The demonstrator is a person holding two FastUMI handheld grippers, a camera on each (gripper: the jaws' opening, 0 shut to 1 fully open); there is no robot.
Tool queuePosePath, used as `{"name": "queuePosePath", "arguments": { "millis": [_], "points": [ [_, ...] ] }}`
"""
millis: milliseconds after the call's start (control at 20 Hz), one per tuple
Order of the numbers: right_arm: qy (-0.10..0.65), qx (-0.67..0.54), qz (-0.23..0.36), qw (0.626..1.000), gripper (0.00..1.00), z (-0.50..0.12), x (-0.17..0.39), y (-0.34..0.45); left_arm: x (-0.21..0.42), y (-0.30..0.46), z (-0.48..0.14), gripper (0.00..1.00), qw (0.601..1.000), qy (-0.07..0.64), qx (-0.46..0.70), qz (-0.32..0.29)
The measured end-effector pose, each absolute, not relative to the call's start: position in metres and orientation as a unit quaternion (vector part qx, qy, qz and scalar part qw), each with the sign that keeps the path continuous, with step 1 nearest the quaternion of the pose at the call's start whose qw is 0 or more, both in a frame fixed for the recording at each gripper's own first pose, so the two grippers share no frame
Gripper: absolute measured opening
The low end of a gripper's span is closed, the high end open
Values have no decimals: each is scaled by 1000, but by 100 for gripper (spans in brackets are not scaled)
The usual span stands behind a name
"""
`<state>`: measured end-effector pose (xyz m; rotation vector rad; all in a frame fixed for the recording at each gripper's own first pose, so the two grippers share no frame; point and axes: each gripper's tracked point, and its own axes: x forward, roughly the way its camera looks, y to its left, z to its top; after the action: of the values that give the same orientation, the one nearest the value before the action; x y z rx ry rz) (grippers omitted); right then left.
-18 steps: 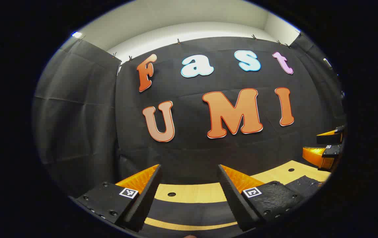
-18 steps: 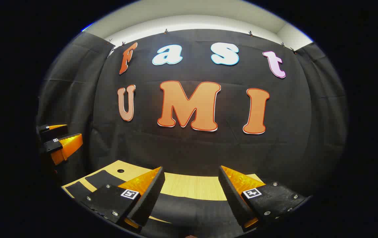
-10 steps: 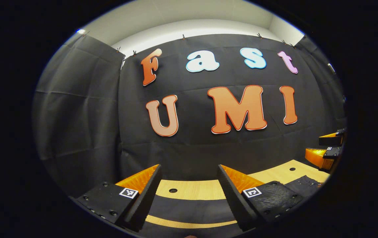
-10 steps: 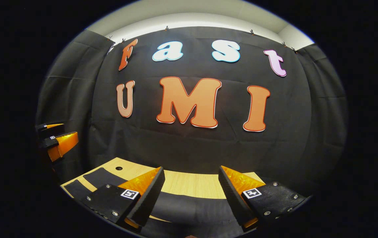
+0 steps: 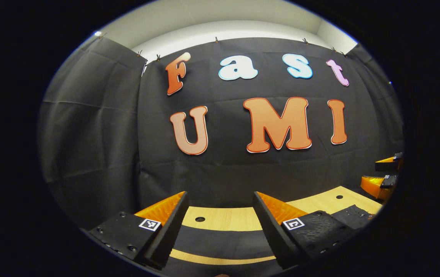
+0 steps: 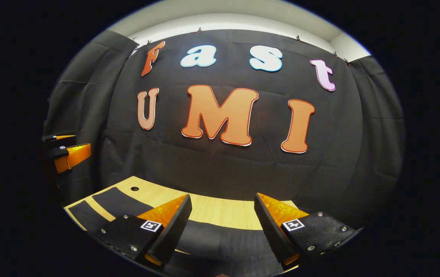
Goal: Grasp the waist and the cuffs of the jeans and fold them to make the two legs overlap; first hold the waist and fold one-third of the jeans toward the cuffs, then hold the cuffs and fold the remaining one-third in the same direction to finish folding.
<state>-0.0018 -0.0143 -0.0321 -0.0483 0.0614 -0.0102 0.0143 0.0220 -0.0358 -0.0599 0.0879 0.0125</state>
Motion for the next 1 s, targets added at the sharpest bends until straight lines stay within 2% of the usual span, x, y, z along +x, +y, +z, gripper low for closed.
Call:
{"name": "queuePosePath", "arguments": {
  "millis": [100,300,400,500,650,1000],
  "points": [
    [62,0,-26,998,98,-54,-2,-33,19,38,-61,100,995,87,-42,18],
    [181,94,-80,976,99,-138,-10,-87,17,75,-121,99,979,183,-78,49],
    [247,105,-132,954,99,-181,-22,-129,11,104,-148,99,967,225,-89,80],
    [305,130,-158,930,99,-213,-36,-149,2,121,-168,99,957,255,-96,99],
    [389,226,-206,869,98,-276,-63,-190,-20,151,-215,99,926,330,-129,129],
    [476,280,-273,788,96,-352,-99,-242,-64,185,-301,99,847,464,-193,173]
  ]
}}
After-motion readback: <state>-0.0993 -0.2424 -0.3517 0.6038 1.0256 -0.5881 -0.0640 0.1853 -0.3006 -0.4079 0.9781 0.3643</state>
